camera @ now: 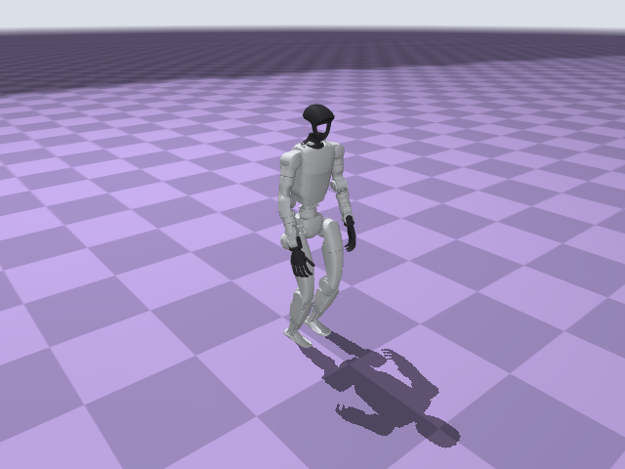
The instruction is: Walk
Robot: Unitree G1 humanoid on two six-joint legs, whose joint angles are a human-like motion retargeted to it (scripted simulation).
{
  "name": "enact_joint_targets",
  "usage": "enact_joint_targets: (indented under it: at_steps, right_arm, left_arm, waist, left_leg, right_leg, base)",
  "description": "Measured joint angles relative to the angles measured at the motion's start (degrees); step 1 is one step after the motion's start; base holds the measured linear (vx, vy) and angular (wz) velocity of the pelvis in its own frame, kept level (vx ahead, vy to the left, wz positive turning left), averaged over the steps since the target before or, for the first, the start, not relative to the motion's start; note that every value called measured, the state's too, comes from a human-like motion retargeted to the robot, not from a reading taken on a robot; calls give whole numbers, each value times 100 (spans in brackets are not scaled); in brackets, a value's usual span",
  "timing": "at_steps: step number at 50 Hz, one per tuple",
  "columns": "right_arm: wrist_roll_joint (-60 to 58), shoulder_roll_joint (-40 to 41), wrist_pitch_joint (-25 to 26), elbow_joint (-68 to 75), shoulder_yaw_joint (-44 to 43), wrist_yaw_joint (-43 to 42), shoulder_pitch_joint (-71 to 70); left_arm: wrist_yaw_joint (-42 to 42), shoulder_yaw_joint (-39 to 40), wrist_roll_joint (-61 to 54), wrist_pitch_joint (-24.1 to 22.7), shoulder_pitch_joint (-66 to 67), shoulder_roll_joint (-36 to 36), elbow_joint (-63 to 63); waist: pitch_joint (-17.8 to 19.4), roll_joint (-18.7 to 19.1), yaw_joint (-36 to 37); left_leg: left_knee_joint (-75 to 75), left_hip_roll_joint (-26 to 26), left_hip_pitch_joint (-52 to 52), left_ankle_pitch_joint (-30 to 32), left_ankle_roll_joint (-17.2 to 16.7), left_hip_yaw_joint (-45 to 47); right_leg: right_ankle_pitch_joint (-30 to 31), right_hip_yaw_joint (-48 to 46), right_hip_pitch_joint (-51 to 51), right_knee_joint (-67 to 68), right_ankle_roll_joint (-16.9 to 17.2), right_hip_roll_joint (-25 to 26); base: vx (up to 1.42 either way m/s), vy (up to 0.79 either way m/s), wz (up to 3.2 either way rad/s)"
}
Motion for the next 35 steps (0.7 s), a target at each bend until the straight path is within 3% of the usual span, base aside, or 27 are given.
enact_joint_targets:
  at_steps: [6, 12, 17, 22, 28, 32, 35]
  right_arm:
    - [-53, 291, 9, 413, 95, 293, 237]
    - [-132, 399, 50, 910, 152, 568, 488]
    - [-121, 351, 71, 1123, 74, 629, 658]
    - [-48, 241, 97, 1213, -93, 592, 814]
    - [61, 231, 87, 1191, -339, 498, 959]
    - [127, 240, 52, 1095, -394, 366, 959]
    - [172, 220, 34, 936, -322, 287, 872]
  left_arm:
    - [-7, 23, -58, 3, -118, 22, 155]
    - [-68, -68, -131, 4, -398, 143, 178]
    - [-90, -103, -178, -49, -576, 210, 49]
    - [-94, -92, -221, -156, -629, 274, -140]
    - [-46, 71, -276, -225, -397, 313, -231]
    - [15, 262, -385, -194, -95, 295, -81]
    - [62, 338, -439, -153, 100, 305, 83]
  waist:
    - [-26, -301, -305]
    - [83, -566, -628]
    - [135, -508, -905]
    - [192, -230, -1003]
    - [161, -232, -976]
    - [141, -100, -875]
    - [162, 194, -743]
  left_leg:
    - [-730, -299, 759, -32, 152, 162]
    - [-1568, -556, 1511, 96, 146, 280]
    - [-2451, -490, 2157, 333, 134, 212]
    - [-2625, -121, 2554, 176, 87, 222]
    - [-1770, 111, 2714, -212, -38, 428]
    - [-288, 559, 2437, -116, -286, 408]
    - [1776, 1291, 1703, 311, -516, 365]
  right_leg:
    - [-519, 93, -28, 975, 109, -296]
    - [-498, -373, -731, 2568, 63, -1187]
    - [-279, -475, -1334, 2338, 54, -1453]
    - [152, -569, -1421, 948, 179, -1171]
    - [397, -590, -1223, 766, 169, -1065]
    - [341, -648, -862, 858, -69, -652]
    - [300, -770, -515, 605, -317, -42]
  base:
    - [28, -1, -18]
    - [24, 0, -15]
    - [27, -2, -1]
    - [31, -8, -15]
    - [36, -15, -17]
    - [40, -18, -31]
    - [38, -16, -39]
